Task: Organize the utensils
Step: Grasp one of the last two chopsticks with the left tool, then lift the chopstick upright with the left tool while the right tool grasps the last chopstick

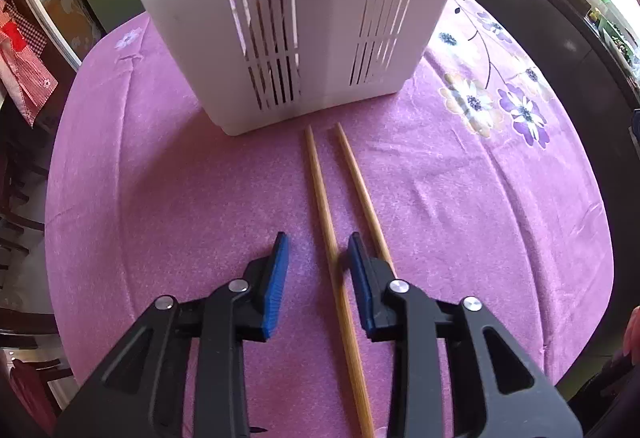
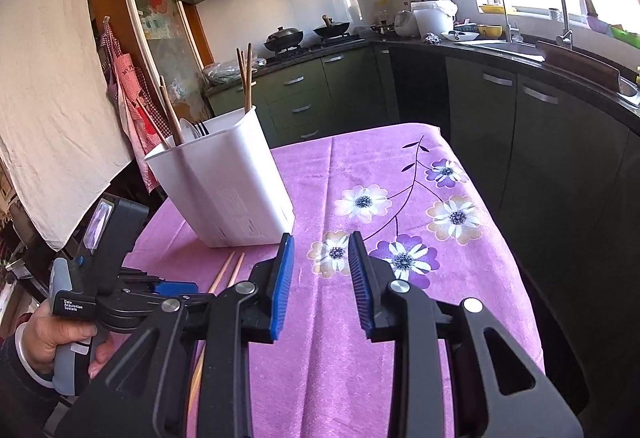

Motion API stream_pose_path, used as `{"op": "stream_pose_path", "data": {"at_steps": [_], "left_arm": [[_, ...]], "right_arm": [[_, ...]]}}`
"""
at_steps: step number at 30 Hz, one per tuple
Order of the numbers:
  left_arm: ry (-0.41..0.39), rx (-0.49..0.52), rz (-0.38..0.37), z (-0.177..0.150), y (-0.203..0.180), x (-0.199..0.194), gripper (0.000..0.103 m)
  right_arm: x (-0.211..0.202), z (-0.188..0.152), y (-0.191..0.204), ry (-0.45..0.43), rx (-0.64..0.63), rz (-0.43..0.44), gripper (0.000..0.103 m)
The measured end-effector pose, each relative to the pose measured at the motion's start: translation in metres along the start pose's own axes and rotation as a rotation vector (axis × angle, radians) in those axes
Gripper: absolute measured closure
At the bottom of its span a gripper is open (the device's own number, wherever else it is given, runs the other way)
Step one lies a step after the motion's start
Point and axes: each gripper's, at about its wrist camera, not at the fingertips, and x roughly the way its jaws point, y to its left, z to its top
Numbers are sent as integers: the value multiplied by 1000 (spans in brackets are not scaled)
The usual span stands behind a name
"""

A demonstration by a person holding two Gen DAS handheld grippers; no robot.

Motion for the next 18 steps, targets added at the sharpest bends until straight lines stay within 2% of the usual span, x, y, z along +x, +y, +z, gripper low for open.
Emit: {"op": "stream_pose_path", "data": {"at_steps": [2, 4, 6, 10, 18], "left_arm": [[-3, 5, 7, 0, -3, 1, 76], [-6, 10, 7, 0, -7, 1, 82], [-9, 17, 6, -2, -11, 1, 92], [-12, 32, 11, -6, -15, -1, 94], [-15, 22, -2, -5, 5, -5, 96]], "right_arm": [[0, 0, -1, 3, 4, -2, 75], [1, 0, -1, 6, 7, -4, 75], [2, 0, -1, 11, 8, -5, 75], [3, 0, -2, 18, 14, -6, 75], [2, 2, -2, 14, 18, -6, 75]]}}
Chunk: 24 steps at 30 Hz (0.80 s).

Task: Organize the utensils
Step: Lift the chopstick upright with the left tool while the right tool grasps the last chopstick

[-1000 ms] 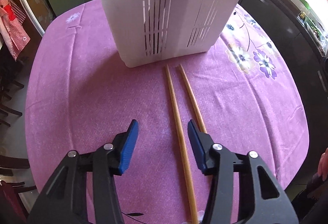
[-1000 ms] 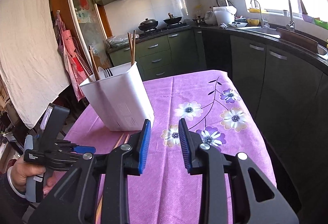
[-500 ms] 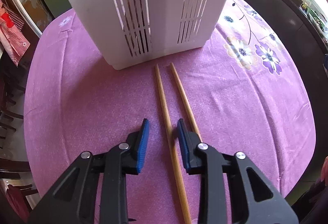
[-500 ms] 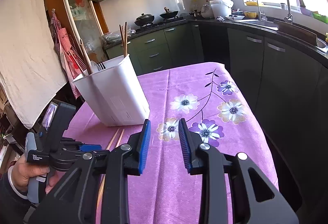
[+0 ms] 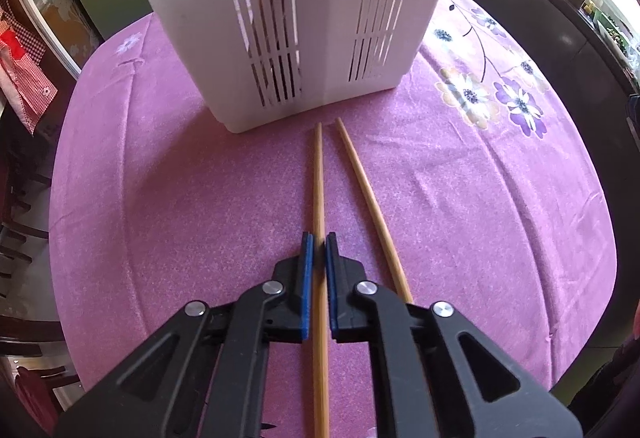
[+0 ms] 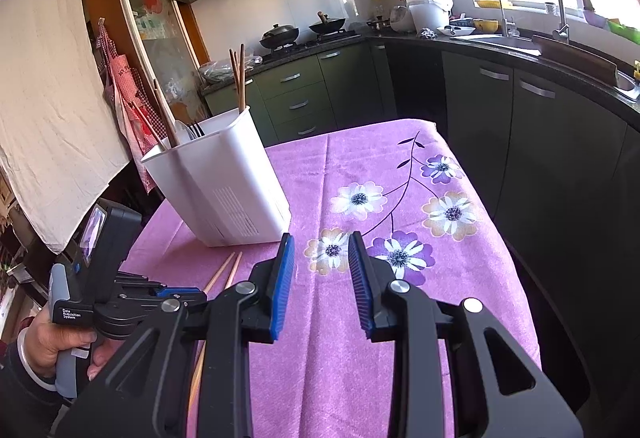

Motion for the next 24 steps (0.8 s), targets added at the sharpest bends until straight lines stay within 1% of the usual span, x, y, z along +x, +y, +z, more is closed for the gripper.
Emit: {"op": "stream_pose_path", "data": {"at_steps": [2, 6, 19, 24], "left_arm": [[-12, -8, -5, 1, 5, -4, 96], [-66, -19, -14, 1, 16, -27, 96], [-324, -72, -27, -24, 53, -141, 97], [-398, -80, -11, -43, 60, -168, 97]], "right_arm": [[0, 0, 0, 0, 3, 2, 75], [-1, 0, 0, 0, 1, -1, 75], [-11, 3, -1, -13, 1, -8, 75], [-11, 3, 4, -6, -8, -4, 75]]}}
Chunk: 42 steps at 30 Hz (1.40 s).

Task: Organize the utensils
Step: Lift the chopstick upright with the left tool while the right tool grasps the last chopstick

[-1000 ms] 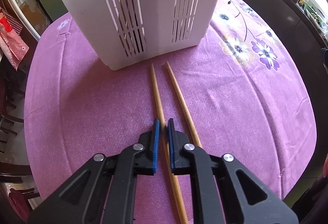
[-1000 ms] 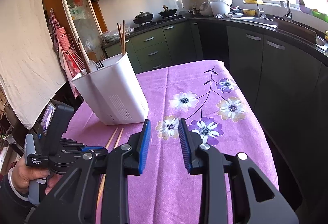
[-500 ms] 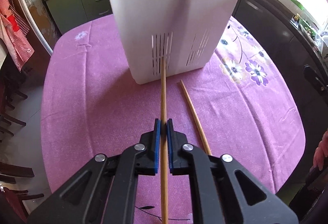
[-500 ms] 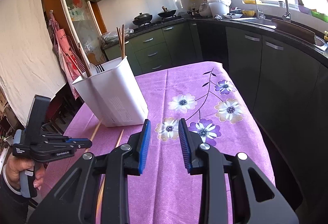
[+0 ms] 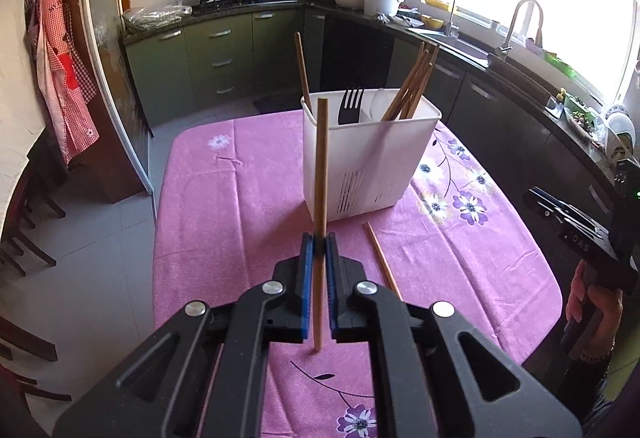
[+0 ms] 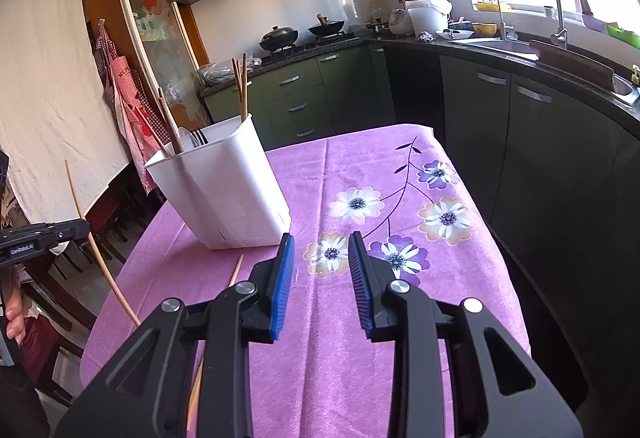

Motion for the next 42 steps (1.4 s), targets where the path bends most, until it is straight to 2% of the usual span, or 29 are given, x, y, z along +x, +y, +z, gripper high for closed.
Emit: {"op": "stream_pose_path", "data": {"at_steps": [6, 12, 15, 22, 28, 33, 34, 38, 42], "left_arm": [[-13, 16, 2, -12, 1, -14, 97], [-15, 20, -2, -15, 5, -12, 97], [-17, 23, -6, -15, 5, -12, 97], [-21, 32, -14, -16, 4, -12, 97], [-19, 41, -16, -16, 4, -11, 97], [-21, 55, -20, -16, 2, -11, 97], [-21, 56, -22, -15, 2, -11, 97], [-23, 61, -23, -16, 2, -11, 97], [-23, 55, -18, -16, 4, -11, 96]], "right_arm": [[4, 0, 10, 24, -26, 4, 75], [25, -5, 26, 117, -69, 30, 73], [43, -8, 39, 193, -93, 59, 72], [116, -30, 82, 411, -140, 117, 72], [161, -44, 115, 499, -198, 68, 72], [171, -42, 128, 509, -246, -3, 71], [173, -43, 131, 511, -261, -18, 72], [175, -38, 128, 519, -265, -50, 93], [175, -36, 118, 518, -242, -14, 96]]}}
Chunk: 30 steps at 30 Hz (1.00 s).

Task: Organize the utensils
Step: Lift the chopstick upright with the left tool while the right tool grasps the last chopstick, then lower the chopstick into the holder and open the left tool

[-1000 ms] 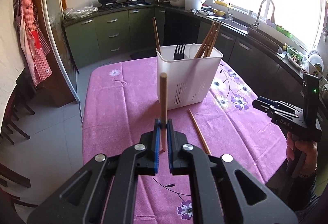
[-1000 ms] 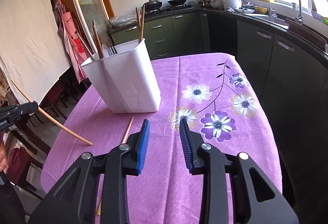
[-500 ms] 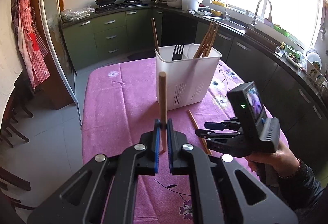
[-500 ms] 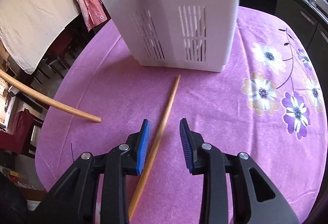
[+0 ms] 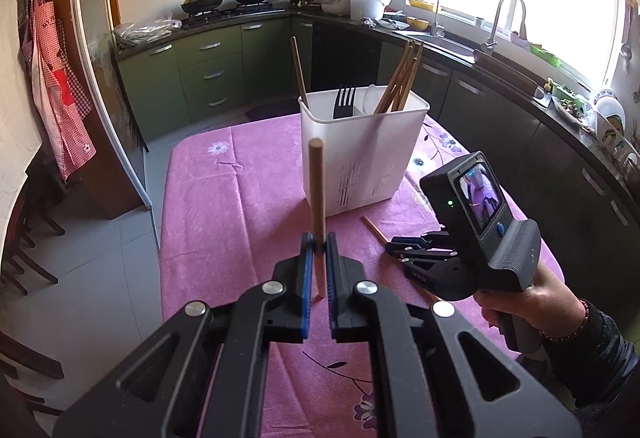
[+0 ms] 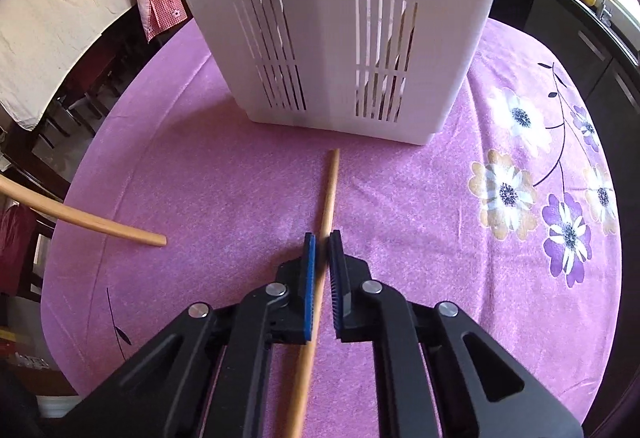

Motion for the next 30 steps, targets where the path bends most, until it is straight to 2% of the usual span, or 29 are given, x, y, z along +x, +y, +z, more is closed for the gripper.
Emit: {"op": "stream_pose_path", "data": {"at_steps": [3, 6, 13, 17, 23, 30], "left_arm": [[1, -1, 4, 0, 1, 1, 96], [4, 5, 5, 1, 0, 1, 96], [6, 15, 10, 1, -2, 1, 96], [6, 17, 12, 1, -2, 2, 96], [8, 22, 17, 0, -4, 1, 96], [7, 21, 14, -1, -3, 0, 96]], "right_arm": [[-10, -4, -6, -18, 17, 30, 96], [-35, -6, -14, -84, 32, 56, 96], [-138, -15, -28, -320, 22, 106, 97], [-178, -33, -34, -416, 1, 99, 97], [-205, -64, -29, -467, -10, 79, 97], [-220, -90, -25, -481, -18, 94, 96]]}}
